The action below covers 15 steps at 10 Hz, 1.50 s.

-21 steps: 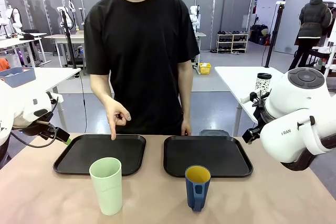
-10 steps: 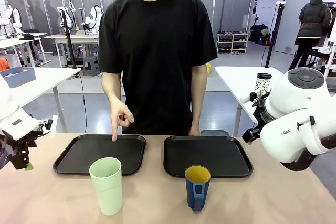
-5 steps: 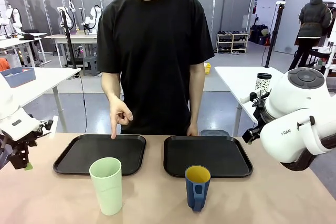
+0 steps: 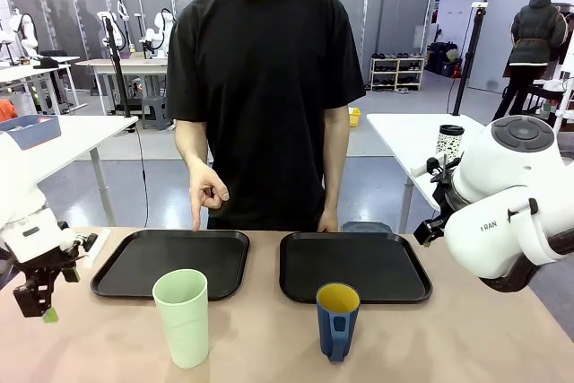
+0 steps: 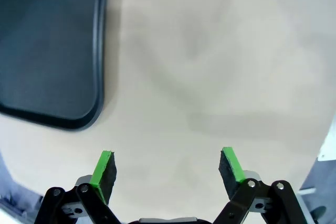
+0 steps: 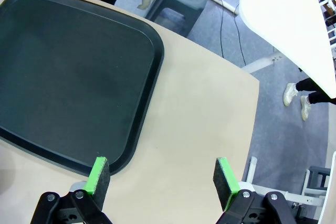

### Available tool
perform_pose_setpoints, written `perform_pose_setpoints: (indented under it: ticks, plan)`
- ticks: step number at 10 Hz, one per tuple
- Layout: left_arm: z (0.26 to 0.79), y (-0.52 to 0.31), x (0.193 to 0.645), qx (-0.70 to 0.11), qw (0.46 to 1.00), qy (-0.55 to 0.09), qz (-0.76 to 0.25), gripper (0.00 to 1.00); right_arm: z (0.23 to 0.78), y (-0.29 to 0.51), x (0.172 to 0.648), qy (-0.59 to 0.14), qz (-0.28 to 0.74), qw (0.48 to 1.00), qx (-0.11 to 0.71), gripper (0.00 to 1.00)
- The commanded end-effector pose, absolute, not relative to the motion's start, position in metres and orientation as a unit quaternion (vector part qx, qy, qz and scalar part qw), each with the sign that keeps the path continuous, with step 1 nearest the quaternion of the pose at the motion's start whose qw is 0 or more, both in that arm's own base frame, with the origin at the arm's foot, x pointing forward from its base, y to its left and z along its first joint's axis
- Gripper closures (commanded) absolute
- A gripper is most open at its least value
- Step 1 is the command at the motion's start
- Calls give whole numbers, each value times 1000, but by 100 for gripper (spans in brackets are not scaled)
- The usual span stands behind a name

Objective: Sort and store the cups by type.
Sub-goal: Pick up the Reusable plastic cup.

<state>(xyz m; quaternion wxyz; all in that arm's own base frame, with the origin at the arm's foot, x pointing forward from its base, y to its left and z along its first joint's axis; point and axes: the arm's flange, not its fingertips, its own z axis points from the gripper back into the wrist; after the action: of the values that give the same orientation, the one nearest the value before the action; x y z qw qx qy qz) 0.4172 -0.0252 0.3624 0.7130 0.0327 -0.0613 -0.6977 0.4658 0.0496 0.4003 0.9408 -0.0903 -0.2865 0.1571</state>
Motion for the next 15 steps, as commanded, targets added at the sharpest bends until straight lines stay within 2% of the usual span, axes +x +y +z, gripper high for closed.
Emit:
perform_pose_setpoints:
  ticks: [1,3,4,6,8,10,11,15]
  plan:
    - [356,-14,419,-36,694,-100,-712,0,400,50,467,-287,158,941,-89,0]
    - [333,-10,415,-118,677,-166,-707,0,400,50,467,-287,158,941,-89,0]
    - [321,-8,415,-158,675,-231,-682,0,400,50,467,-287,158,941,-89,0]
    - [295,-8,412,-247,648,-311,-650,0,400,50,467,-287,158,941,-89,0]
    - [270,-13,409,-308,617,-333,-643,0,400,50,467,-287,158,941,-89,0]
    - [269,-18,408,-342,568,-386,-641,0,400,50,467,-287,158,941,-89,0]
    - [266,-19,409,-383,547,-386,-637,0,400,50,467,-287,158,941,-89,0]
    - [256,-27,413,-462,503,-438,-584,0,400,50,467,-287,158,941,-89,0]
